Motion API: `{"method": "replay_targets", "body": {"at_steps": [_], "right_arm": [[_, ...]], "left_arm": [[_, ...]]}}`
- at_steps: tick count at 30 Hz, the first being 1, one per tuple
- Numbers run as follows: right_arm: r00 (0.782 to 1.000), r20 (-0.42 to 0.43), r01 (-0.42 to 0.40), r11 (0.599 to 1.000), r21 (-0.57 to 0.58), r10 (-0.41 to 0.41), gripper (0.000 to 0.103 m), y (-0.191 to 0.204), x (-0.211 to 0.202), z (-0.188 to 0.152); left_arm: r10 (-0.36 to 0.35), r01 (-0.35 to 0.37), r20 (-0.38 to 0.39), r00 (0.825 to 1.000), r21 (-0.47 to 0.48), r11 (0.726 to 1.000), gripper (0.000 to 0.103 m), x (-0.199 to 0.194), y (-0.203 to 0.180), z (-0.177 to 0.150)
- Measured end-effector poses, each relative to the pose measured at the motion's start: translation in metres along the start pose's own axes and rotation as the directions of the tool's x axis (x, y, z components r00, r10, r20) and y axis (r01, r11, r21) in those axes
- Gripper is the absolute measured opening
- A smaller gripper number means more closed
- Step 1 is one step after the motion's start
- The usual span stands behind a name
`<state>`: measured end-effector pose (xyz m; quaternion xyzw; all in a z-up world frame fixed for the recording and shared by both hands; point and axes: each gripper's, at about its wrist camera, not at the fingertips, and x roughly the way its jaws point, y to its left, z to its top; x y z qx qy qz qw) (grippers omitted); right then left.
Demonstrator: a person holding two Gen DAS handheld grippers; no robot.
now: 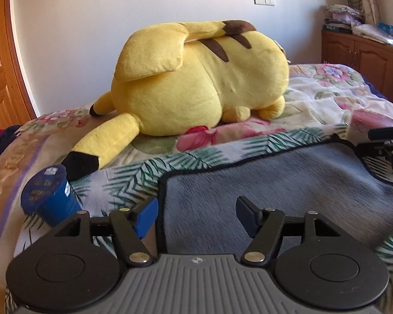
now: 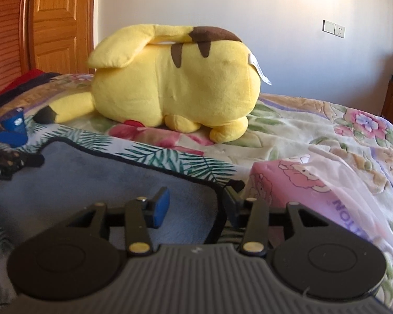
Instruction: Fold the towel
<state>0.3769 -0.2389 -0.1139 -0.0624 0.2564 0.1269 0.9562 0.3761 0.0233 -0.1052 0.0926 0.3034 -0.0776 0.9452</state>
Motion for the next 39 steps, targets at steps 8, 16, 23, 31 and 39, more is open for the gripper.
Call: {"method": "replay_targets", "body": {"at_steps": [8,16,23,31,39], "right_arm": [[1.000,-0.004,-0.022,0.999,0.030,0.023,0.047,0.010,-0.047,0.007],[1.000,-0.015,-0.021,1.000,0.021,0.021,0.047,0.020,-0.084,0.012],[1.000,0.000,-0.017,0.999,0.046,0.017,0.047,0.022,-0.114,0.014],[1.000,0.023,-0.013,0.998,0.054,0.011,0.047,0.025,-0.146,0.021],[0.998,0.056,-0.017,0.998,0.054,0.014,0.048,0.030,-0.175,0.029]], "left_arm": [[-0.017,0.017,-0.004,1.000,0.009,1.000,0.051,-0.046,-0.015,-0.002],[-0.027,0.027,0.009,1.000,0.016,1.000,0.054,-0.088,-0.024,0.000],[-0.024,0.023,0.031,0.999,0.017,1.000,0.063,-0.119,-0.030,0.004],[-0.021,0.022,0.065,0.998,-0.003,1.000,0.070,-0.159,-0.031,0.012],[-0.002,0.001,0.090,0.996,0.008,1.000,0.076,-0.197,-0.031,0.023]]}}
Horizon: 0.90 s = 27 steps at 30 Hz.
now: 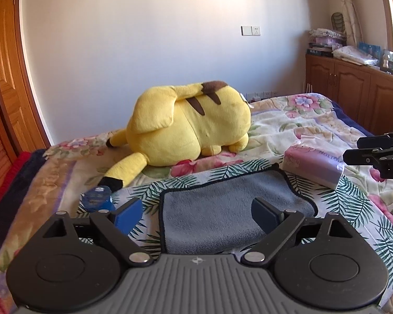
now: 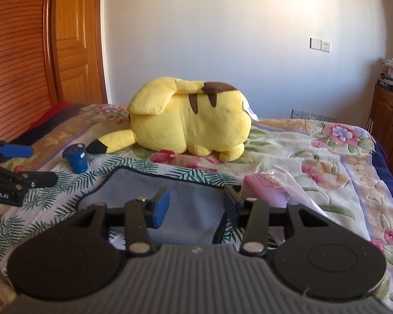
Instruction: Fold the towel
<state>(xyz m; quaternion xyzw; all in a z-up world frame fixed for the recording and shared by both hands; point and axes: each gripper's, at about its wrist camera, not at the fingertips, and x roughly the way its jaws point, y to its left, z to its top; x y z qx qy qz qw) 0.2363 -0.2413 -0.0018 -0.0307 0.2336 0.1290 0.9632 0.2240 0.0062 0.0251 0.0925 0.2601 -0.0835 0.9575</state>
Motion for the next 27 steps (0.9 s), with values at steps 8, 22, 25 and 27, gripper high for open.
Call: {"method": "replay_targets", "body": {"at_steps": [8,22,25,27], "right_arm": [[1.000,0.011,0.006,1.000,0.015,-0.006,0.052,0.006,-0.028,0.004],[0.999,0.032,0.042,0.998,0.035,-0.043,0.093,0.017,-0.085,0.008],[0.998,0.044,0.043,0.998,0.038,-0.045,0.100,0.018,-0.098,0.011],[0.997,0.055,0.043,0.998,0.046,-0.045,0.103,0.018,-0.107,0.013]], "left_arm": [[-0.006,0.006,0.028,1.000,-0.007,1.000,0.083,-0.039,-0.006,0.006],[-0.020,0.021,0.060,0.998,-0.028,0.999,0.087,-0.113,-0.016,0.011],[-0.017,0.020,0.069,0.997,-0.030,0.999,0.087,-0.128,-0.018,0.011],[-0.015,0.018,0.074,0.997,-0.037,0.999,0.087,-0.138,-0.019,0.010]]}}
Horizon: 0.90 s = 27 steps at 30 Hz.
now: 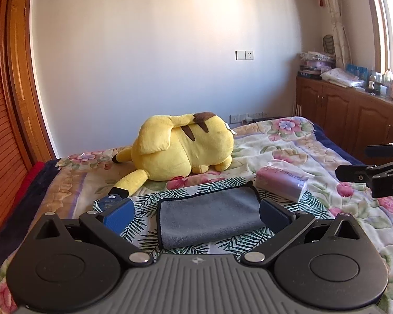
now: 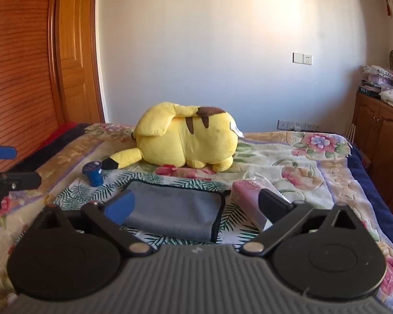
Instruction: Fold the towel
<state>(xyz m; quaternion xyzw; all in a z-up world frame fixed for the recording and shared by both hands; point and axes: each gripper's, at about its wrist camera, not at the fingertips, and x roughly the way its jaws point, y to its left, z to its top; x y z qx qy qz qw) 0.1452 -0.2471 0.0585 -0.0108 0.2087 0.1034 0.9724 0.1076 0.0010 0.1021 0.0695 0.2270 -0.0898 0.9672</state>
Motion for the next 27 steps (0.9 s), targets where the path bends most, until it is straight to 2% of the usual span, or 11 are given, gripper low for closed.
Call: {"method": "replay_targets", "body": {"at_steps": [10,27], "right_arm": [[0.999,0.041,0.021,1.000,-0.001,-0.021,0.103,0.006,-0.034,0.005],[0.999,0.028,0.015,1.000,0.011,-0.016,0.103,0.021,-0.062,-0.035]], "left_arm": [[0.031,-0.031,0.016,0.999,0.003,1.000,0.087,-0.037,-0.007,-0.005],[0.037,-0.038,-0.031,0.999,-0.030,0.999,0.087,-0.053,-0.020,-0.066]]}}
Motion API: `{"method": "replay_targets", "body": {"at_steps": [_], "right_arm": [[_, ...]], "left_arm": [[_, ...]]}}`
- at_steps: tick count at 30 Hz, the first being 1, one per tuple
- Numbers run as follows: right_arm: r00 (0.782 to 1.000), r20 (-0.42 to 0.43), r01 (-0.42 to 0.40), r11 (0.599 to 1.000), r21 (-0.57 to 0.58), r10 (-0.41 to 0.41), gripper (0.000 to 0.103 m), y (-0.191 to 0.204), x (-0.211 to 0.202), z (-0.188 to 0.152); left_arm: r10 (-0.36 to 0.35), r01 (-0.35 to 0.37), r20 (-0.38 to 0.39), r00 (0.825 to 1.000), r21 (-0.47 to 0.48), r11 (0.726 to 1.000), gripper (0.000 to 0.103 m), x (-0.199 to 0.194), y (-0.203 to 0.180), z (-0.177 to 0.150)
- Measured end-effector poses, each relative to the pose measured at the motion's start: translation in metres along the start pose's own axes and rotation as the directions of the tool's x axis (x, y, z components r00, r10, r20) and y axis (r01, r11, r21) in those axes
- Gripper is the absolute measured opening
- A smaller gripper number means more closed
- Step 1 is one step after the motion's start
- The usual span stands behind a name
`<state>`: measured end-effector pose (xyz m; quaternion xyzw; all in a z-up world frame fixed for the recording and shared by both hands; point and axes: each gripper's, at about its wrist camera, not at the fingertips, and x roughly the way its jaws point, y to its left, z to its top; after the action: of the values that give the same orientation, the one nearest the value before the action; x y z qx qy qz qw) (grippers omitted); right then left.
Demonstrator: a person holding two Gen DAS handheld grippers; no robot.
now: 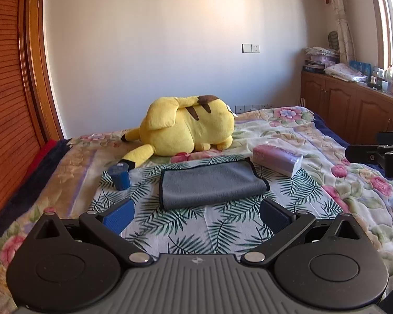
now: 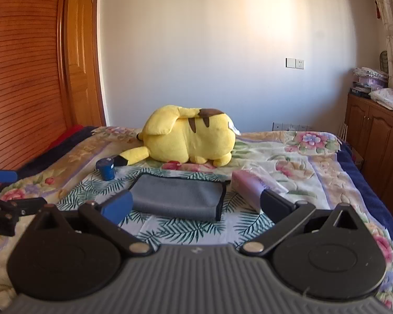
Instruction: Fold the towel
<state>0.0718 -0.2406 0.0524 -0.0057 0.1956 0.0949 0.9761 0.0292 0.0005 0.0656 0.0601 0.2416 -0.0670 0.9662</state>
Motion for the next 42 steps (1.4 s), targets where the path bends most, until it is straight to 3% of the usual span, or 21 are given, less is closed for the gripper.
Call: {"method": "replay_targets", "body": {"at_steps": [23,42], "right_arm": [[0.998,-0.060,-0.021,0.999,0.035,0.023,0.103,0.013,-0.005,-0.068],[0.994,-0.106,-0.012,1.000,-0.001,0.012,0.103,0.025,0.008,-0.104]], "left_arm": [[0.019,-0.021,-0.048,0.999,-0.047,0.999,0.087,0.007,-0.011,-0.076],[0.037,-0.041,-0.089,0.995,-0.047,0.998,0.087,0.034,-0.010,-0.109]]}}
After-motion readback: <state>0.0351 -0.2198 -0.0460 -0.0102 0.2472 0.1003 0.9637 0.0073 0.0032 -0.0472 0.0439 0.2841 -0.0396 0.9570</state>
